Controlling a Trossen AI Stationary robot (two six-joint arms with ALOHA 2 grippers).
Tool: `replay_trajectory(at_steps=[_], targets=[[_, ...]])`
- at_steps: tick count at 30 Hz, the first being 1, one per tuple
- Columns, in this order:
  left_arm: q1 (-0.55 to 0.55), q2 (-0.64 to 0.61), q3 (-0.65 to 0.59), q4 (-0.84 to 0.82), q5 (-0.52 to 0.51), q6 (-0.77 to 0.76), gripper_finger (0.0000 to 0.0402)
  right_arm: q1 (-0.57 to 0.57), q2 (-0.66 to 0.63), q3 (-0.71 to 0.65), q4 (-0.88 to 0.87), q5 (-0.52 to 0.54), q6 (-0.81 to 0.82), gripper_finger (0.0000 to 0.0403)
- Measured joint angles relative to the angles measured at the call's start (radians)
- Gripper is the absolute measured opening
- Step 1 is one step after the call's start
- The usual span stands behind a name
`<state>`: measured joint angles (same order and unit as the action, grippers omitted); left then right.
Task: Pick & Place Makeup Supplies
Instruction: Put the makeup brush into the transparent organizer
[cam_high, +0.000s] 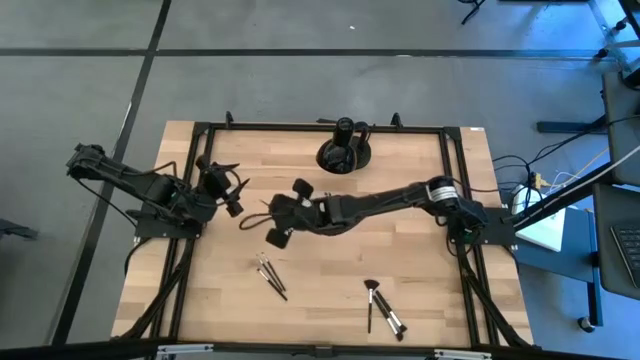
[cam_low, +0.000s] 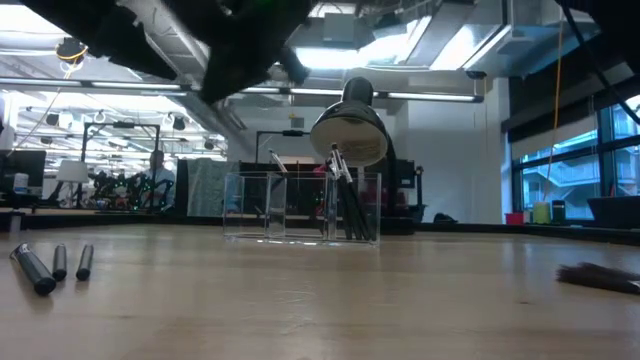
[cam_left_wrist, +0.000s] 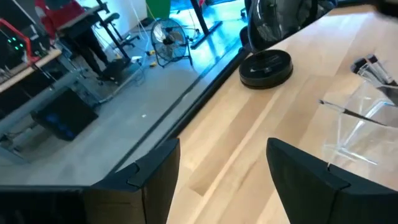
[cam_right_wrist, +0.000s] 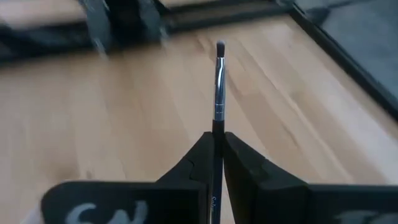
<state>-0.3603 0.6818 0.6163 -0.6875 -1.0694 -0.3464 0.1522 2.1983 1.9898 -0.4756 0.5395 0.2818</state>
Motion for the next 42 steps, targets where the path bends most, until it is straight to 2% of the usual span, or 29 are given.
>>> replay_trajectory(at_steps=[2,4,7,10,19,23,30,42], targets=[[0.000,0.000,0.000,-0.016,0.012,-0.014,0.0235,-0.010,-0.001,-0.062,0.158,-0.063,0.000,0.0032],[0.000,0.000,0.000,-0.022,0.023,-0.024,0.0235,-0.015,-0.004,-0.120,0.240,-0.093,0.002,0.0032],[0.000,0.000,0.000,-0.036,0.025,-0.039,0.0235,-0.018,-0.016,-0.185,0.238,-0.075,0.002,0.0032],[0.000,0.001,0.000,-0.053,0.033,-0.062,0.0235,-0.017,-0.083,-0.264,0.284,-0.040,0.010,0.0032],[0.000,0.001,-0.004,-0.065,0.077,-0.105,0.0235,-0.017,-0.381,-0.703,0.710,-0.015,0.030,0.0033],[0.000,0.001,-0.004,-0.065,0.075,-0.114,0.0235,-0.019,-0.417,-0.854,0.806,0.013,0.077,0.0033],[0.000,0.001,-0.004,-0.064,0.060,-0.114,0.0235,-0.020,-0.417,-0.916,0.797,0.097,0.080,0.0033],[0.000,0.001,-0.004,-0.064,0.040,-0.105,0.0235,-0.052,-0.416,-0.906,0.678,0.017,0.161,0.0035]])
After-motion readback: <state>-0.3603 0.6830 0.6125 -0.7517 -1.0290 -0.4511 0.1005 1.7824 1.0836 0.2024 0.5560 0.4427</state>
